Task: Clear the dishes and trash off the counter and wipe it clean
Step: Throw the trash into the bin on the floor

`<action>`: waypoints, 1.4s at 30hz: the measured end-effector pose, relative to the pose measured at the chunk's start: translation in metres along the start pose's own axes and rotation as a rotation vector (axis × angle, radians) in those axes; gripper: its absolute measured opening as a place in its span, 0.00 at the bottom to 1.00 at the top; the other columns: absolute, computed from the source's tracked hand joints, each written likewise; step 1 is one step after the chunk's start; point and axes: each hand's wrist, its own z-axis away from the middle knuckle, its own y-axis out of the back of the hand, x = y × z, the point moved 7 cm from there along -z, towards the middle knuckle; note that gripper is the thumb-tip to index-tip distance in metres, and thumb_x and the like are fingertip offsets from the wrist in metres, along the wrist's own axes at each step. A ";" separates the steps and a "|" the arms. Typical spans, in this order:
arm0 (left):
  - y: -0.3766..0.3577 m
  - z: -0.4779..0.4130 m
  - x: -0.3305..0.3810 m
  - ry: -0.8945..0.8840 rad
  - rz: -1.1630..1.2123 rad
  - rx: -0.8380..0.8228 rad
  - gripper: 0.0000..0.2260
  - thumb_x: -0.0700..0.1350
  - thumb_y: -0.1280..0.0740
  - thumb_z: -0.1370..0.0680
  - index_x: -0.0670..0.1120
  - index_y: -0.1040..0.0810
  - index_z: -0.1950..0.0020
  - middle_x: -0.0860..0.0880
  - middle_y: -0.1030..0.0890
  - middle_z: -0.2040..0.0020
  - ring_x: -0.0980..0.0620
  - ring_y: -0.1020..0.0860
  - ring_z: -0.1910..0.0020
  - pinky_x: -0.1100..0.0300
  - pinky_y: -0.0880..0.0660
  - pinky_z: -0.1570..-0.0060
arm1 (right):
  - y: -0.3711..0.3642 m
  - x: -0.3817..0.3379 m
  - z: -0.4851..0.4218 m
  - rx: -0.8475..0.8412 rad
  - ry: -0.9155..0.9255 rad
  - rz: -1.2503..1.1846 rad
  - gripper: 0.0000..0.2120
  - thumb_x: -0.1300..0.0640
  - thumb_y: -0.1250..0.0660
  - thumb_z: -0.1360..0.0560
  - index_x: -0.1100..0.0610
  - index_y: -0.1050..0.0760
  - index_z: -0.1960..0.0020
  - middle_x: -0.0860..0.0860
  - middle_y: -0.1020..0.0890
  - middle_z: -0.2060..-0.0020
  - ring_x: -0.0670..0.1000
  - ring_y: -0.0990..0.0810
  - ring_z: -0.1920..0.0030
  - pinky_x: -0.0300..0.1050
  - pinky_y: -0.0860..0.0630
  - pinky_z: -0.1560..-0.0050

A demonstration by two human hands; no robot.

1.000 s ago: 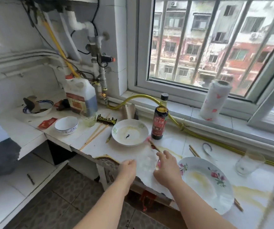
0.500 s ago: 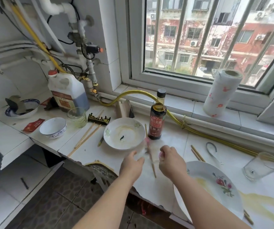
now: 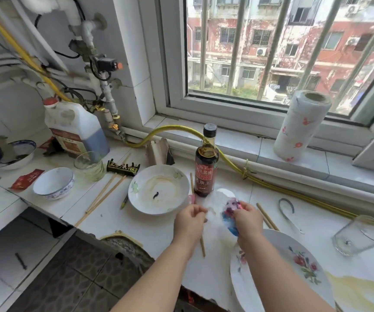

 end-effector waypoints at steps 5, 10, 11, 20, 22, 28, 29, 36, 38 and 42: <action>-0.012 -0.017 0.011 -0.314 -0.838 -0.016 0.23 0.38 0.45 0.21 0.46 0.38 0.26 0.49 0.43 0.23 0.49 0.42 0.25 0.57 0.37 0.31 | 0.031 -0.019 -0.007 0.065 0.137 0.083 0.12 0.70 0.41 0.26 0.58 0.23 0.58 0.53 0.23 0.66 0.52 0.26 0.65 0.43 0.31 0.65; -0.024 -0.036 0.002 -0.229 -1.105 -0.077 0.31 0.35 0.45 0.23 0.44 0.52 0.22 0.45 0.51 0.21 0.47 0.49 0.23 0.55 0.43 0.26 | 0.032 -0.017 -0.016 0.012 0.119 0.158 0.15 0.71 0.43 0.28 0.57 0.22 0.61 0.56 0.21 0.66 0.54 0.25 0.64 0.45 0.29 0.61; -0.023 -0.036 0.002 -0.242 -1.124 -0.048 0.29 0.35 0.45 0.23 0.44 0.49 0.22 0.44 0.47 0.22 0.46 0.45 0.24 0.55 0.41 0.27 | 0.030 -0.017 -0.017 0.001 0.122 0.175 0.15 0.71 0.43 0.28 0.56 0.22 0.62 0.57 0.21 0.65 0.55 0.25 0.64 0.45 0.29 0.62; 0.011 -0.018 -0.007 -0.299 -1.012 0.062 0.08 0.45 0.40 0.20 0.47 0.27 0.43 0.50 0.26 0.43 0.49 0.27 0.45 0.57 0.30 0.52 | -0.005 -0.023 -0.009 -0.144 0.113 0.245 0.09 0.65 0.39 0.26 0.59 0.26 0.64 0.53 0.28 0.71 0.49 0.31 0.73 0.36 0.35 0.76; 0.022 -0.017 -0.009 -0.272 -0.891 0.102 0.08 0.46 0.38 0.21 0.47 0.25 0.45 0.51 0.24 0.45 0.49 0.26 0.47 0.57 0.29 0.52 | -0.012 -0.021 -0.008 -0.156 0.126 0.283 0.12 0.58 0.35 0.28 0.57 0.31 0.69 0.53 0.30 0.74 0.51 0.31 0.74 0.36 0.35 0.73; 0.054 -0.006 -0.008 -0.260 -0.616 0.239 0.04 0.49 0.35 0.22 0.49 0.24 0.51 0.54 0.27 0.52 0.53 0.25 0.53 0.61 0.30 0.55 | -0.041 -0.008 0.010 -0.295 0.210 0.774 0.07 0.56 0.33 0.31 0.58 0.21 0.64 0.52 0.18 0.73 0.52 0.19 0.73 0.45 0.20 0.67; 0.060 -0.004 -0.008 -0.248 -0.558 0.272 0.04 0.48 0.34 0.23 0.49 0.24 0.53 0.53 0.28 0.52 0.53 0.25 0.55 0.61 0.30 0.56 | -0.048 -0.006 0.014 -0.325 0.230 0.837 0.05 0.56 0.34 0.32 0.57 0.21 0.60 0.50 0.18 0.74 0.52 0.18 0.72 0.46 0.19 0.66; 0.115 -0.003 -0.021 -0.077 -0.058 0.386 0.07 0.48 0.35 0.21 0.47 0.27 0.56 0.48 0.21 0.56 0.49 0.21 0.57 0.55 0.22 0.56 | -0.088 0.012 0.023 -0.383 0.333 1.242 0.17 0.49 0.39 0.23 0.54 0.34 0.37 0.53 0.19 0.48 0.55 0.21 0.47 0.46 0.25 0.52; 0.126 -0.003 -0.026 -0.010 0.088 0.392 0.07 0.46 0.37 0.20 0.44 0.27 0.54 0.46 0.20 0.56 0.49 0.20 0.57 0.58 0.22 0.60 | -0.090 0.015 0.022 -0.364 0.313 1.279 0.16 0.50 0.38 0.24 0.54 0.33 0.39 0.52 0.20 0.48 0.55 0.21 0.47 0.46 0.25 0.52; 0.144 -0.013 -0.034 0.091 0.208 0.384 0.05 0.43 0.40 0.20 0.42 0.28 0.52 0.45 0.21 0.57 0.48 0.19 0.56 0.60 0.23 0.64 | -0.095 0.014 0.018 -0.328 0.224 1.235 0.05 0.53 0.34 0.28 0.52 0.29 0.60 0.49 0.18 0.62 0.53 0.18 0.58 0.43 0.21 0.56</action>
